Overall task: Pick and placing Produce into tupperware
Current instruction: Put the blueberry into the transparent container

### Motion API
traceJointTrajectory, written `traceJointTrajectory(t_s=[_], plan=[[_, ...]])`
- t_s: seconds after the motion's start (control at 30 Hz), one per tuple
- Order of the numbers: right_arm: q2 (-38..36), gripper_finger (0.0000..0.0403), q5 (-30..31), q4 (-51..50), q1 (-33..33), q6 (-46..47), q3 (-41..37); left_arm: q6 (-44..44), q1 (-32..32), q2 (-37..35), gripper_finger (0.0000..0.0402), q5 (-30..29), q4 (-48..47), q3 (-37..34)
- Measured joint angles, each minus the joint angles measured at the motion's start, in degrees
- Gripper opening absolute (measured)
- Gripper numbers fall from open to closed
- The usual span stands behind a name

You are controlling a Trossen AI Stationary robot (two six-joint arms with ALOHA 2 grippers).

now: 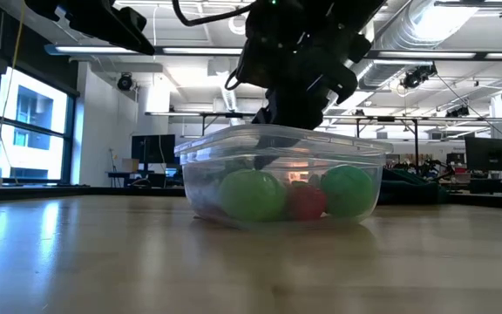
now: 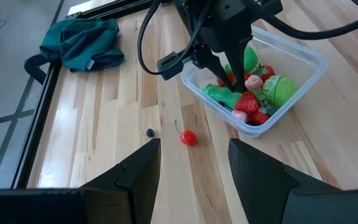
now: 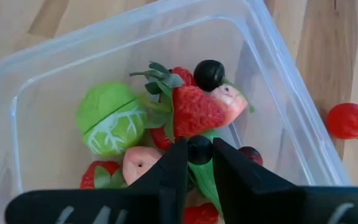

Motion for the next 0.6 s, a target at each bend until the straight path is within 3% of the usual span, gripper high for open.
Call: traceJointTrajectory(t_s=[0.3, 0.6], plan=[[0.00, 0.0103, 1.16, -0.07, -0.01, -0.17, 0.00, 0.00, 0.00, 0.00, 0.0179, 0.01, -0.01, 0.00], [-1.54, 0.0108, 3.19, 0.16, -0.35, 0.92, -0.02, 0.00, -0.01, 0.00, 0.0179, 0.02, -0.02, -0.01]])
